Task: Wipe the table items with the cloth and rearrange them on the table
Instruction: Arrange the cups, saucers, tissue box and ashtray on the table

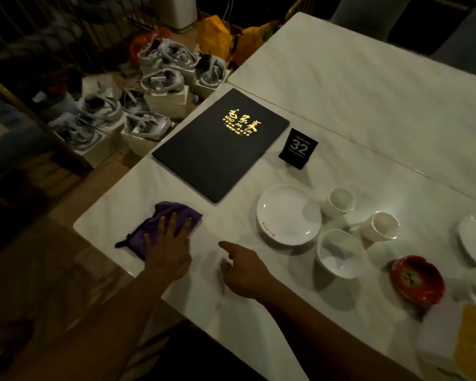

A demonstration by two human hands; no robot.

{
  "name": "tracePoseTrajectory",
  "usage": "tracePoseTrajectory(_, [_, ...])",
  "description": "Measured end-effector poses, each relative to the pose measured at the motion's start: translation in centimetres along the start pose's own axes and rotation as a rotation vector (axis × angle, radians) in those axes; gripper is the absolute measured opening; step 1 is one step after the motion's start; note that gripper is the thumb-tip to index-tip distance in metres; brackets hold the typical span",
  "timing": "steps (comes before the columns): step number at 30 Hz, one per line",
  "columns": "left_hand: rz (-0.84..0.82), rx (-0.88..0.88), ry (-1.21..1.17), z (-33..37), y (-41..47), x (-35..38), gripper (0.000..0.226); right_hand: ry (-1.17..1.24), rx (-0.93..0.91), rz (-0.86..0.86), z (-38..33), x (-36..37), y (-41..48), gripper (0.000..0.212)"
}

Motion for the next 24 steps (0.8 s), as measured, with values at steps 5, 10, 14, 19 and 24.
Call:
tracePoseTrajectory(5, [0.222, -0.001, -0.140, 6.4, -0.8, -4.7, 0.044, 0.071, 0.011, 0.121, 2.3, -4.4, -2.9, 0.040])
tracePoseTrajectory(10, [0.517, 0.457, -0.453, 20.5, -3.4, -11.3, 0.025, 0.166, 0.074, 0.421, 7.1, -13.3, -9.3, 0.025])
tracePoseTrajectory(14, [0.503, 0.744, -0.531, 32.9, -7.0, -14.4, 0.024, 0.211, 0.188, 0.695, 13.4, -20.5, -17.3, 0.024])
tracePoseTrajectory(19, [0.339, 1.012, -0.541, 46.2, -13.5, -14.4, 0.027, 0.283, 0.344, 0.964, 22.2, -25.7, -28.5, 0.022])
tracePoseTrajectory(24, [0.116, 1.128, -0.573, 56.6, -20.3, -11.6, 0.034, 0.408, 0.490, 1.130, 30.9, -28.3, -38.1, 0.022])
Point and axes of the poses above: each hand's wrist, its own y-axis towards the middle knuckle, its own x-axis out of the palm, z = x × y, the point moved 1 cm from there along y, towards the middle knuckle, and after that the axes turned 3 degrees about z, right-handed, at the moved point
